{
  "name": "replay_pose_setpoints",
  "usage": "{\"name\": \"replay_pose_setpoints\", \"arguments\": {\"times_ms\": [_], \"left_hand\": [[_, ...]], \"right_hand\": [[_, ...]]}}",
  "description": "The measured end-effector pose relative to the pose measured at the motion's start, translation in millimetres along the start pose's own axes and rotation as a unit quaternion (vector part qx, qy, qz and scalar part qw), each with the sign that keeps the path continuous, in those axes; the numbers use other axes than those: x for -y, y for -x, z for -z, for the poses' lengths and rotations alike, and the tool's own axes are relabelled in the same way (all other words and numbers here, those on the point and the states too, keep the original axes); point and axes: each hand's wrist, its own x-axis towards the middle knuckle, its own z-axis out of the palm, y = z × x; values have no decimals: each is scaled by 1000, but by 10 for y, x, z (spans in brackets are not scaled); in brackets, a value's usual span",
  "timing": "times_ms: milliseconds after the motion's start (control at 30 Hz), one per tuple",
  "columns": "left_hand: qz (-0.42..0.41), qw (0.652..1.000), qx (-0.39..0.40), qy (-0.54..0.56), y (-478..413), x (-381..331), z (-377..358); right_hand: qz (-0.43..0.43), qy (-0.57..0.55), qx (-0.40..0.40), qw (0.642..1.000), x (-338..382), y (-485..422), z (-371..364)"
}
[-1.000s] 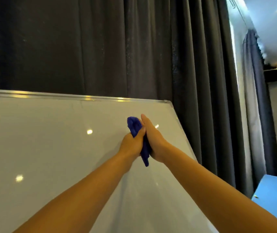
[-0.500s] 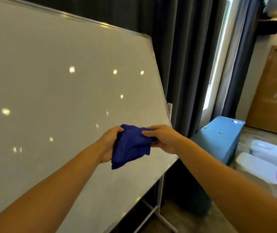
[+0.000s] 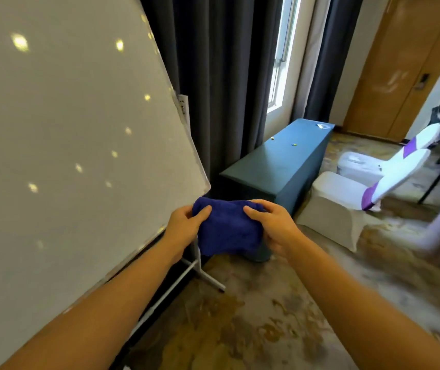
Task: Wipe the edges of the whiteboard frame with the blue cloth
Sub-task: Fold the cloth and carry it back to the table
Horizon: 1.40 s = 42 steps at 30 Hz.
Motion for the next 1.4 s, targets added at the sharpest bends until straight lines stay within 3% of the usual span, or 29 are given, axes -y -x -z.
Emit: {"name": "replay_pose_setpoints", "arguments": {"times_ms": [133, 233, 333, 467, 667, 933, 1133, 1400], "left_hand": [[42, 998, 24, 45, -217, 124, -1015], [31, 999, 35, 9, -381, 112, -1578], [3, 999, 16, -35, -673, 30, -1987], [31, 999, -15, 1, -1234, -24, -2444], [57, 998, -22, 16, -2454, 429, -3014], [170, 982, -36, 75, -4157, 649, -3722], [275, 948, -68, 146, -5199, 1041, -4243], [334, 876, -205, 283, -6147, 1778, -4894]], "right_hand": [[12, 10, -12, 1000, -34, -162, 914], [28, 28, -21, 999, 49, -333, 1403], [37, 34, -26, 998, 129, -641, 1686], [38, 28, -50, 998, 148, -1251, 1866], [-29, -10, -65, 997, -104, -2495, 2243], [-110, 16, -77, 991, -8, -4347, 2768], [-158, 72, -50, 984, -224, -5674, 3254], [-250, 163, 93, 950, -816, -7445, 3771]]}}
